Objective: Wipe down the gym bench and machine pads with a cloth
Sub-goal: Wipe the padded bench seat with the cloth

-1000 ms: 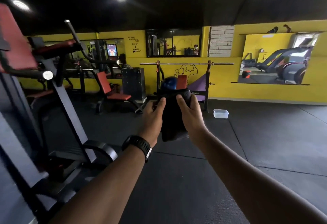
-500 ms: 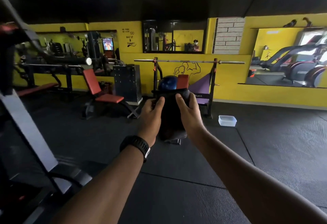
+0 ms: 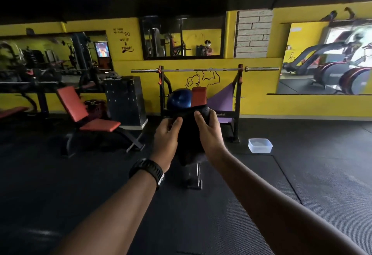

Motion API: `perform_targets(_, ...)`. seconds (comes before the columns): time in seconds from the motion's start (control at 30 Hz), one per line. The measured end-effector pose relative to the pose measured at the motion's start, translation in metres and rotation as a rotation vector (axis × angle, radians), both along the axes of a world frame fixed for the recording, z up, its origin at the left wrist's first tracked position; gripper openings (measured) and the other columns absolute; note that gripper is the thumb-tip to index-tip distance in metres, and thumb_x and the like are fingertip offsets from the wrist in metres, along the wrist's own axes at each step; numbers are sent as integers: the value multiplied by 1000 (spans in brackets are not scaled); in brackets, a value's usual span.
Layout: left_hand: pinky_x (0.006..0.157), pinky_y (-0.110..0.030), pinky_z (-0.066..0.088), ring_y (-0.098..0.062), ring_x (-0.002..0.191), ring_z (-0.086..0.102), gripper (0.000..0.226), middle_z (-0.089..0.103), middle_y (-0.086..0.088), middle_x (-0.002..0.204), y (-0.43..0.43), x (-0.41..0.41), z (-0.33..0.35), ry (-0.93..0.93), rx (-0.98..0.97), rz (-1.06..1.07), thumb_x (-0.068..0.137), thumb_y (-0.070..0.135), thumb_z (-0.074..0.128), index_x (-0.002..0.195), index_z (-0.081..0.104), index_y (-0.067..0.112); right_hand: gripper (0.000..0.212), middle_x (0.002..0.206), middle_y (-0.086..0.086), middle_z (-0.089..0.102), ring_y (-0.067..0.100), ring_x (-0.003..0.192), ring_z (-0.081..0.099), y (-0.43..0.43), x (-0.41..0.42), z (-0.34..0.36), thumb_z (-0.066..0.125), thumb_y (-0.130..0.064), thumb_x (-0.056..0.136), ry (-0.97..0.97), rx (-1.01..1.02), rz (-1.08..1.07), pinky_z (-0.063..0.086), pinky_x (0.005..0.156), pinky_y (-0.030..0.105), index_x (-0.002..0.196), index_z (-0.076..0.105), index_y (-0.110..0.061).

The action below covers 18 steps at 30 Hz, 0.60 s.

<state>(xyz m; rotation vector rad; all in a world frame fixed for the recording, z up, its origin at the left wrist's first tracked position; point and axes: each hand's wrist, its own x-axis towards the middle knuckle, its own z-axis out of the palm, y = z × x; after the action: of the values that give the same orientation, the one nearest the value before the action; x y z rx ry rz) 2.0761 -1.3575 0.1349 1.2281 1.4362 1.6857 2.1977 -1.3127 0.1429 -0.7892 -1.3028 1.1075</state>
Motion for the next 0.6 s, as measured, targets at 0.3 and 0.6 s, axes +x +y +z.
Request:
perform_targets(0.3, 80, -32, 56, -15, 96, 71, 20, 74, 0, 101, 265, -79, 12, -17, -6, 90, 102, 40, 57, 101, 68, 23, 8, 100, -4, 69, 17, 96, 69, 274, -89, 5, 63, -39, 97, -7, -5, 47, 58, 91, 51, 103, 60, -34)
perform_targets(0.6, 82, -34, 59, -18, 96, 71, 26, 73, -4, 103, 484, -184, 6, -3, -21, 68, 103, 39, 57, 111, 66, 17, 8, 101, -1, 71, 19, 94, 71, 496, -192, -4, 60, -38, 100, -16, -20, 67, 61, 84, 50, 106, 59, -32)
